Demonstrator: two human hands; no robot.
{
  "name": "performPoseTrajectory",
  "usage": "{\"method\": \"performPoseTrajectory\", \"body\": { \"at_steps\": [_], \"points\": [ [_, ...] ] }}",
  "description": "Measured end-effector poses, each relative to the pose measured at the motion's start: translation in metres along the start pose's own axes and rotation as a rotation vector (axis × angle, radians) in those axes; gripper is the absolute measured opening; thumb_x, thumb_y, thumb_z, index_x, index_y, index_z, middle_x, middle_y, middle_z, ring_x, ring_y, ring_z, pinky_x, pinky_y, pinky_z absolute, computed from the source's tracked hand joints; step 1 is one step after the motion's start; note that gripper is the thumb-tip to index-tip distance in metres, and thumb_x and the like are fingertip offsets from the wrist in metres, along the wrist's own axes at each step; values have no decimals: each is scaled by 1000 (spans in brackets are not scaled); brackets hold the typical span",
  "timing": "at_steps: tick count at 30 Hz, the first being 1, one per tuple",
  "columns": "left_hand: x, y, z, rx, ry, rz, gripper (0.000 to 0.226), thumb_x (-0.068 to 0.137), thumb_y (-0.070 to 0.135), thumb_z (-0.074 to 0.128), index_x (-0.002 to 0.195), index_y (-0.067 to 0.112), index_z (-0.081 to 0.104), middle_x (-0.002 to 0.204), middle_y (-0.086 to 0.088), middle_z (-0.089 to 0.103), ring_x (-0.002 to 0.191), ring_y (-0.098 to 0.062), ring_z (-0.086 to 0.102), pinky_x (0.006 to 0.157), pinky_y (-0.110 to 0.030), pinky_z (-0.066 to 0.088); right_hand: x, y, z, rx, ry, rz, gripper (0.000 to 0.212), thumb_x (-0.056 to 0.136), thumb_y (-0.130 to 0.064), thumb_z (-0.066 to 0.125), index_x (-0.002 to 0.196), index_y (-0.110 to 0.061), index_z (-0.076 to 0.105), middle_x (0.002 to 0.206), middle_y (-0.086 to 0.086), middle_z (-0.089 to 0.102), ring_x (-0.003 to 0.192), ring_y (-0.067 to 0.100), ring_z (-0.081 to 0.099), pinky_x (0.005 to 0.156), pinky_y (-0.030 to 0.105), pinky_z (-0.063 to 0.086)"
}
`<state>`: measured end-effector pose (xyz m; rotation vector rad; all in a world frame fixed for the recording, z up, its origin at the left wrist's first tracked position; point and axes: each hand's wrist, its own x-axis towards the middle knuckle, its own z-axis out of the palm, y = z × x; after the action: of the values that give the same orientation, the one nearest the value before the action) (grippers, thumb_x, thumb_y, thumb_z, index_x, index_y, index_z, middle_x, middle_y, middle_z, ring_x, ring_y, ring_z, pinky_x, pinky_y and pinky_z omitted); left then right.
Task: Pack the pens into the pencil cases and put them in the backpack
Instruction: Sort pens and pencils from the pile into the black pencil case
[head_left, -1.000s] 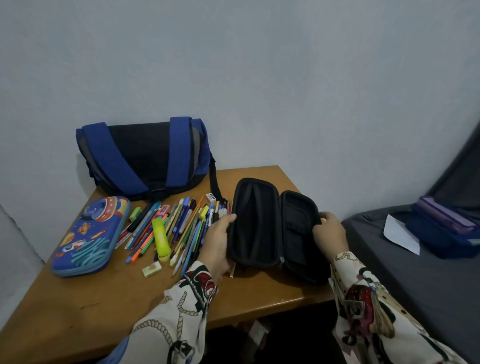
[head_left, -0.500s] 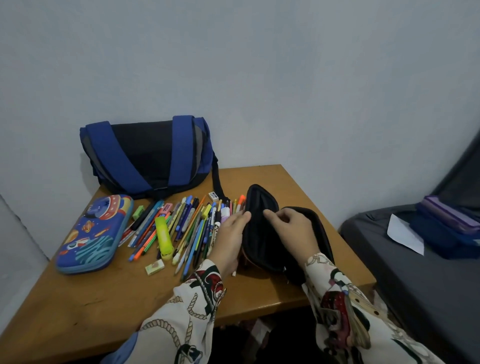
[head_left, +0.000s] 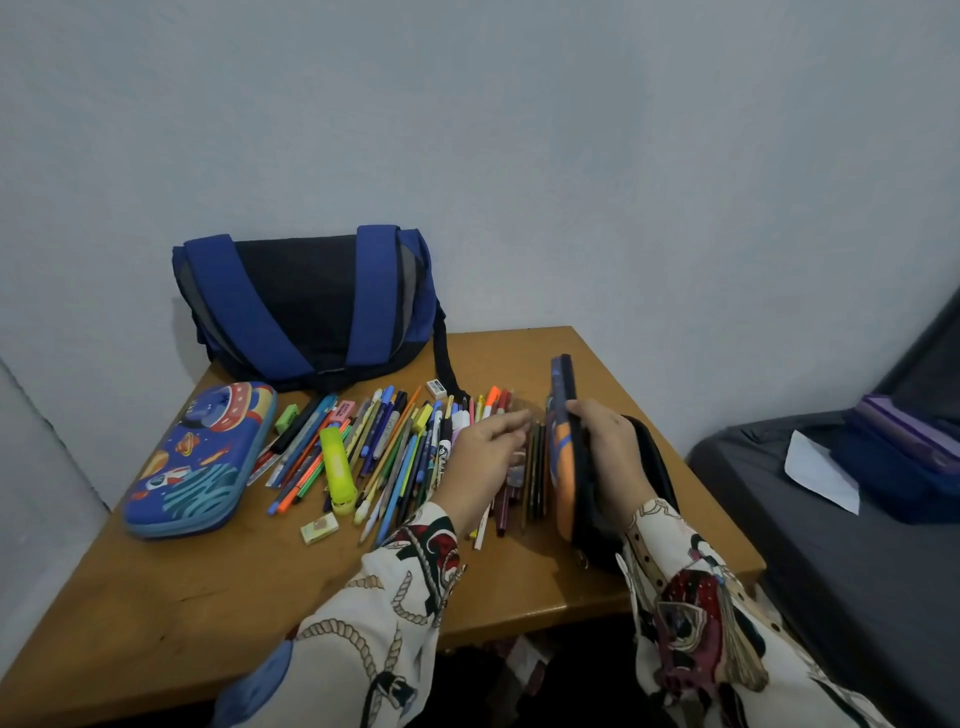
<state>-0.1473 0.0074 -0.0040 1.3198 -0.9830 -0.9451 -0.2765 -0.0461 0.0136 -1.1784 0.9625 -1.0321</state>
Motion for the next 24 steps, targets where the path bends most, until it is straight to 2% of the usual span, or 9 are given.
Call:
{"method": "performPoseTrajectory", "body": {
  "at_steps": [2,4,6,10,16,19,20,22,24],
  "points": [
    [-3,-1,0,414,118,107,31,98,7,47,121,14,65,121,-3,65,95,-9,61,82,-21,52,2,1,-4,20,38,5,23,87,-33,60,90,-10,58,81,16,51,67,26,50,59,31,41],
    [-4,-4,3,812,119,210,31,96,11,47,121,12,65,121,-6,63,106,-18,56,90,-28,48,3,2,-7,54,68,7,30,81,-37,61,87,-7,59,82,18,55,73,29,53,66,35,43],
    [-4,-7,10,1034,87,271,33,96,20,50,127,14,57,130,-7,54,122,-23,44,104,-35,38,5,5,-10,68,91,-12,32,77,-39,61,82,-8,59,82,18,58,77,30,54,70,38,43],
    [3,-15,27,1344,143,251,54,92,45,50,137,18,41,138,-14,43,126,-32,39,106,-41,33,7,10,-16,103,138,-8,26,79,-38,61,76,-11,59,84,18,60,78,30,57,71,37,46],
    [9,-18,40,1433,175,57,56,90,44,50,135,12,38,129,-19,44,115,-34,44,97,-40,37,10,17,-24,159,177,13,44,60,-48,67,81,-10,62,90,20,64,82,32,61,76,40,49],
    [11,-14,45,1420,127,-19,55,92,38,49,136,8,35,130,-22,42,116,-37,43,95,-40,41,11,19,-26,215,182,25,28,80,-37,65,84,-9,61,89,17,64,73,24,63,65,30,52],
    [12,-13,46,1409,115,-36,56,93,37,50,138,8,34,131,-23,41,118,-38,42,95,-40,41,11,20,-27,240,175,39,30,79,-36,66,87,-7,61,90,18,63,73,23,63,63,29,51],
    [13,-14,48,1394,96,-55,55,94,33,48,140,8,31,132,-24,41,119,-39,42,94,-40,42,10,21,-28,262,163,62,53,61,-45,70,94,-5,61,95,19,63,78,28,62,66,31,51],
    [14,-14,49,1398,84,-69,54,95,31,47,141,8,30,132,-25,41,118,-40,42,93,-40,43,9,21,-28,268,165,50,60,54,-49,69,95,-5,61,94,18,64,77,26,63,65,30,53]
  ]
}}
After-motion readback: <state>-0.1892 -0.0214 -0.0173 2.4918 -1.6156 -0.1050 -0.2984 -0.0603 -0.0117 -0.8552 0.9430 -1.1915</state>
